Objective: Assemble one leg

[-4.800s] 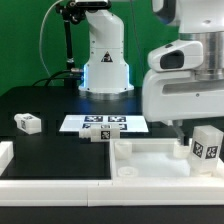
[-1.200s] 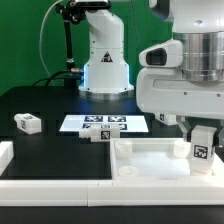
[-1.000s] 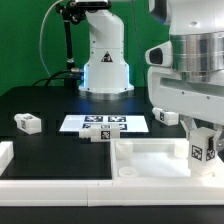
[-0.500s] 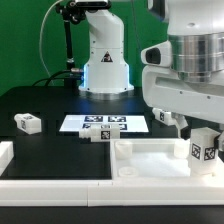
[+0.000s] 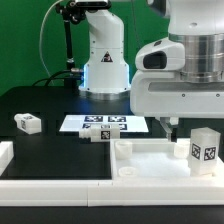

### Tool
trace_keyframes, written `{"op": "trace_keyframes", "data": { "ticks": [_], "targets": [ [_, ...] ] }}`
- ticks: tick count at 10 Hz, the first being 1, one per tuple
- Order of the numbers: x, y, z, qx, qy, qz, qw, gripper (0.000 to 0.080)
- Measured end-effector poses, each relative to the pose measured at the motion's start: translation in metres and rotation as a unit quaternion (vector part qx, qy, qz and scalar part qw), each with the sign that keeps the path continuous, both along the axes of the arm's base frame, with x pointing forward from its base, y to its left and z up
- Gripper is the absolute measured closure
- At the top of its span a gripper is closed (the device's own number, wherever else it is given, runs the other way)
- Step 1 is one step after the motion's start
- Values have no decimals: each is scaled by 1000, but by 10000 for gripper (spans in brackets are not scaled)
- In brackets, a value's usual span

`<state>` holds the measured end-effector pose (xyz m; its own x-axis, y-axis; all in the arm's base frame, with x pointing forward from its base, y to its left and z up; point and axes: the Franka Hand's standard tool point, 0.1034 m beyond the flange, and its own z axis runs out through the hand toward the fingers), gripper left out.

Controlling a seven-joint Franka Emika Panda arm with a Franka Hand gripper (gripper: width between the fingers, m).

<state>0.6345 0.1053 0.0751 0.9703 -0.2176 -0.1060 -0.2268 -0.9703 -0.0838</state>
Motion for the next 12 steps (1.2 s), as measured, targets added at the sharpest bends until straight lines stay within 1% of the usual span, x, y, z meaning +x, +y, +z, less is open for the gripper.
{"op": "trace_keyframes", "data": {
  "ticks": [1,2,3,4,5,6,7,8,10,11,12],
  "targets": [
    [1,0,0,-6,-12,79,997,150],
    [5,8,-1,-20,-39,176,983,150],
    [6,15,-4,-20,-57,226,972,150],
    [5,15,-5,-19,-55,212,976,150],
    [5,15,-5,-19,-55,206,977,297],
    [5,15,-5,-19,-54,196,979,297],
    [5,13,-5,-22,-53,163,985,434],
    [6,11,-5,-25,-49,118,991,510],
    [6,8,-4,-28,-40,20,999,510],
    [6,6,-6,-28,-37,-34,998,510],
    [5,10,-6,-28,-30,-140,989,510]
  ]
}}
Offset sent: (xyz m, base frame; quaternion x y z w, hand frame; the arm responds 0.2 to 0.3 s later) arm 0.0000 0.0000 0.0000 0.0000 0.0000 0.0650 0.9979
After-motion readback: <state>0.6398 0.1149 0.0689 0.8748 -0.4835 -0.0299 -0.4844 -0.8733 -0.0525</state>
